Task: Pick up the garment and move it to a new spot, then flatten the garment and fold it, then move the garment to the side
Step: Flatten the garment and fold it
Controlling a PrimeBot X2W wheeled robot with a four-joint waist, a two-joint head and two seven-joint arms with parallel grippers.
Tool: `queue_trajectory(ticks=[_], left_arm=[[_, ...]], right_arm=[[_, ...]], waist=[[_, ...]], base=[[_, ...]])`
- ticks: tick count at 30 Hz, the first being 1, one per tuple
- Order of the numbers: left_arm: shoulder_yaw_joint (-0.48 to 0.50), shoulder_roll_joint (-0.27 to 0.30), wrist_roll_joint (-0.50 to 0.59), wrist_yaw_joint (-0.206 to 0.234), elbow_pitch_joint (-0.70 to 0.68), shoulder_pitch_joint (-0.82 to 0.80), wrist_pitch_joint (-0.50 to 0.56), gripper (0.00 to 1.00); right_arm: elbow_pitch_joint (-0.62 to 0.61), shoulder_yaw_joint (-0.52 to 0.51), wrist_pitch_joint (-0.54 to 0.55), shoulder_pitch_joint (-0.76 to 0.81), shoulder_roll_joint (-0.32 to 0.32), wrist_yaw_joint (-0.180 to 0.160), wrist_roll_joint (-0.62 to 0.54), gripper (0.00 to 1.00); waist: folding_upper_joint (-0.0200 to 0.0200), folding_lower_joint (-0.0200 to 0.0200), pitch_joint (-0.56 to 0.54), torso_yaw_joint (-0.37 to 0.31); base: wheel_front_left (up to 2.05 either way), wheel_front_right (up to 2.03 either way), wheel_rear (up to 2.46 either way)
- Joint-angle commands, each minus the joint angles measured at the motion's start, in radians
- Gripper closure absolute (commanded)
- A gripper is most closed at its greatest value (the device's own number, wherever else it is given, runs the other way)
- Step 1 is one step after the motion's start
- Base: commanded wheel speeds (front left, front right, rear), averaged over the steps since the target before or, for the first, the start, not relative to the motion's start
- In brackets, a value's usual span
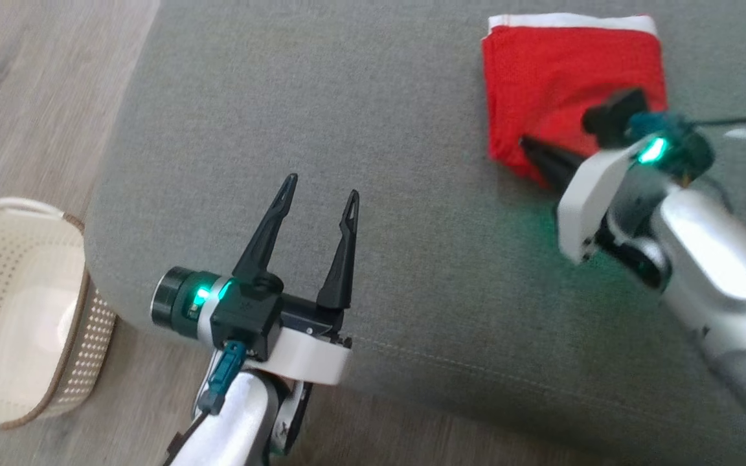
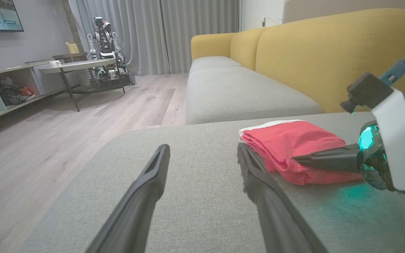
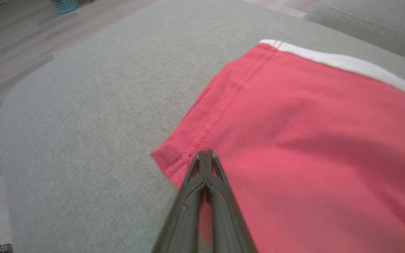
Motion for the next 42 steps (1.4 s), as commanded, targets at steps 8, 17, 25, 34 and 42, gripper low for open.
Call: queue_trajectory(ticks=[8, 17, 25, 34, 42], left_arm=[[0.074, 0.002, -0.004, 0.01, -0.027, 0.017, -0.005, 0.0], [0.194, 0.006, -0.044, 0.004, -0.049, 0.087, -0.005, 0.0], [0.219, 0.009, 0.013, -0.037, -0.078, 0.14, -0.005, 0.0], [0.195, 0.028, 0.056, -0.033, -0.087, 0.234, -0.005, 0.0], [0.173, 0.049, 0.059, -0.043, -0.061, 0.255, -0.005, 0.0]], right_arm=[[-0.019, -0.036, -0.228, 0.145, 0.111, 0.0, 0.016, 0.49], [-0.137, -0.412, -0.38, 0.264, 0.207, 0.0, -0.313, 0.0], [-0.383, -0.707, -0.381, 0.533, 0.286, 0.0, -0.48, 0.0], [-0.486, -0.762, -0.381, 0.732, 0.329, 0.0, -0.483, 0.0], [-0.503, -0.752, -0.381, 0.789, 0.35, 0.0, -0.504, 0.0]], waist=[[0.0, 0.0, -0.08, -0.056], [0.0, 0.0, -0.134, -0.137], [0.0, 0.0, -0.183, -0.146], [0.0, 0.0, -0.243, -0.143], [0.0, 0.0, -0.273, -0.154]], base=[[0.0, 0.0, 0.0], [0.0, 0.0, 0.0], [0.0, 0.0, 0.0], [0.0, 0.0, 0.0], [0.0, 0.0, 0.0]])
